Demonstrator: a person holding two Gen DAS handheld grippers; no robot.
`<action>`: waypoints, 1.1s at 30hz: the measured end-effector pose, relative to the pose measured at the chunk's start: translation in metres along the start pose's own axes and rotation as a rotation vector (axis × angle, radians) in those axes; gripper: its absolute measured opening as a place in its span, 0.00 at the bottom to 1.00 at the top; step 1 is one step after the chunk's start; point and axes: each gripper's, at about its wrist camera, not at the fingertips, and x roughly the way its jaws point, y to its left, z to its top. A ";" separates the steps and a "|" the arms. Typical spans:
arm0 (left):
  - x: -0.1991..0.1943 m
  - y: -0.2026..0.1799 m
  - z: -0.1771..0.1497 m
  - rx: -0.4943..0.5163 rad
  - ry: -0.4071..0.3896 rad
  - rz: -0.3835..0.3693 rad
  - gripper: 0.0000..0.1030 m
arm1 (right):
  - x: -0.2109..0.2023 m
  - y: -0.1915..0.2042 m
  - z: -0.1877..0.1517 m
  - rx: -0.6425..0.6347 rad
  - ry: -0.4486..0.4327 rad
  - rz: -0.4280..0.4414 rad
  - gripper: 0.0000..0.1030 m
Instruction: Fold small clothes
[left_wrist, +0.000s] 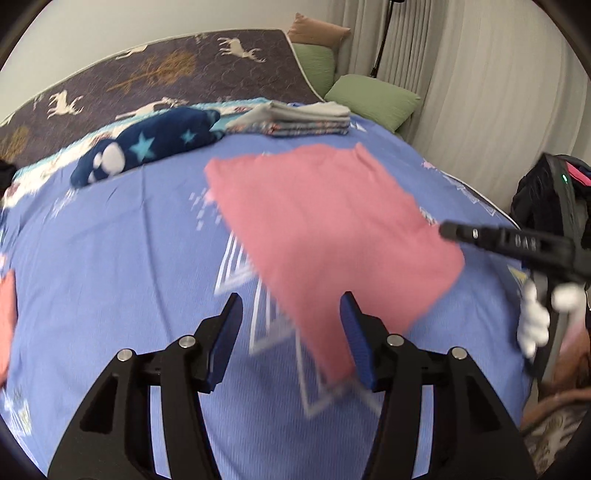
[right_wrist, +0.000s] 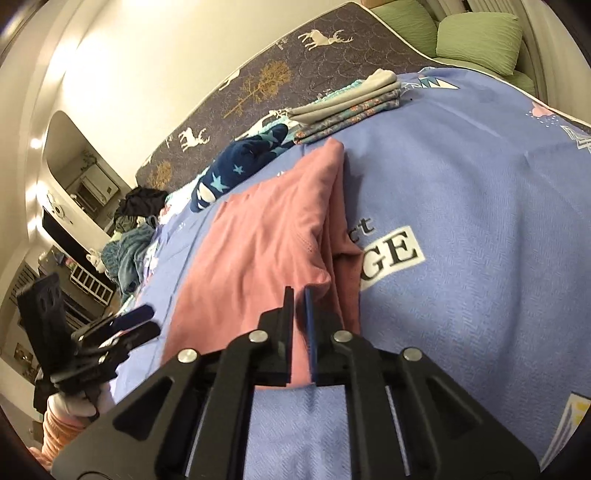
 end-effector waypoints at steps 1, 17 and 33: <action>-0.002 0.000 -0.006 -0.001 0.004 0.001 0.55 | -0.002 -0.001 -0.002 -0.002 0.005 -0.005 0.18; 0.025 -0.015 -0.033 0.057 0.068 0.014 0.63 | 0.000 0.000 -0.027 0.049 0.125 -0.015 0.06; 0.027 -0.018 -0.033 0.042 0.065 0.042 0.64 | -0.006 -0.016 -0.016 0.035 0.095 -0.115 0.21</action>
